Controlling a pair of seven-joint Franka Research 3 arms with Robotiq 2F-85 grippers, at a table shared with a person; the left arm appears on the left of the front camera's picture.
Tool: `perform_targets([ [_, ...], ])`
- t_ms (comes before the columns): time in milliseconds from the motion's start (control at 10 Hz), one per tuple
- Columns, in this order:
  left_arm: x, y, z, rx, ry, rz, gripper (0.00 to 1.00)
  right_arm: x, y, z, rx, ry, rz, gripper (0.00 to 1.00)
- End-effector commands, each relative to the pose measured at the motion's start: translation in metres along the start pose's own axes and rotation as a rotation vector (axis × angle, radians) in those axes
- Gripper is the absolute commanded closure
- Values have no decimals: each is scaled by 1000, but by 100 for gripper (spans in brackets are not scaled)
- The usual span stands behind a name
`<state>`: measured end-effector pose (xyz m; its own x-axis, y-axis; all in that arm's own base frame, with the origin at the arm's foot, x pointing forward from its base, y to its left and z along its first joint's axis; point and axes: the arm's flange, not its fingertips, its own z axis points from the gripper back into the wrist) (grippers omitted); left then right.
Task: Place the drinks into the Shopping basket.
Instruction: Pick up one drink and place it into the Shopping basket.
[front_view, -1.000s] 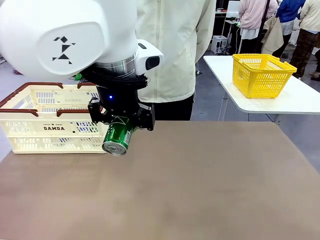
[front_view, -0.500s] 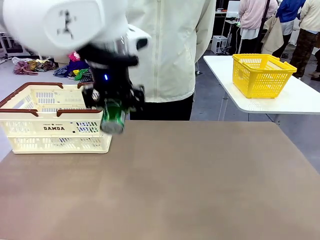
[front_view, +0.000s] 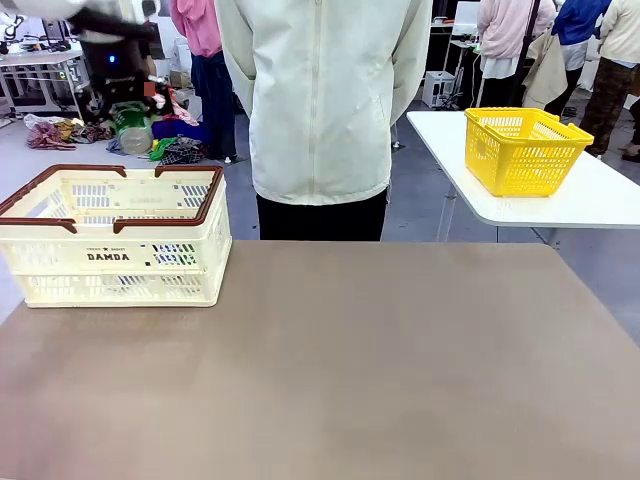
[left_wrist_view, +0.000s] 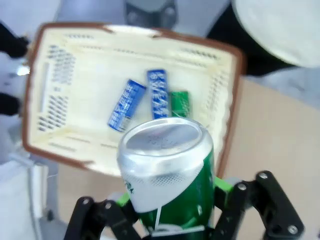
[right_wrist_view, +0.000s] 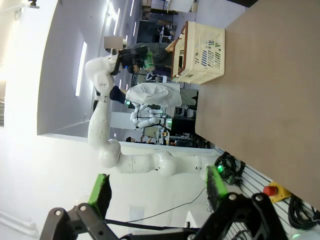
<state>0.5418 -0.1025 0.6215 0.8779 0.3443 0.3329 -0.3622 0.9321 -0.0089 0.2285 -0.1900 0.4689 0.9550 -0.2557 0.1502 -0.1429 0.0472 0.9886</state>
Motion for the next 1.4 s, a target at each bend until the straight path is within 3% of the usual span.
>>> perform_targets([
  [0, 21, 0, -27, 86, 58, 96, 100, 0, 6, 0, 17, -6, -12, 0],
  [100, 29, 10, -44, 78, 89, 131, 100, 0, 6, 0, 17, -6, -12, 0],
  [300, 39, 18, -56, 98, 182, 331, 100, 0, 6, 0, 17, -6, -12, 0],
  [400, 32, 23, -72, 88, 92, 127, 100, 0, 6, 0, 17, -6, -12, 0],
  [800, 33, 17, -78, 91, 123, 154, 100, 0, 6, 0, 17, -6, -12, 0],
  [900, 34, 7, -84, 96, 116, -85, 100, 0, 6, 0, 17, -6, -12, 0],
  [1000, 37, 2, -94, 89, 83, -191, 100, 0, 6, 0, 17, -6, -12, 0],
  [1100, 39, 1, -107, 120, 117, -332, 100, 0, 6, 0, 17, -6, -12, 0],
  [1300, 43, 7, -123, 78, 99, -365, 100, 0, 6, 0, 17, -6, -12, 0],
])
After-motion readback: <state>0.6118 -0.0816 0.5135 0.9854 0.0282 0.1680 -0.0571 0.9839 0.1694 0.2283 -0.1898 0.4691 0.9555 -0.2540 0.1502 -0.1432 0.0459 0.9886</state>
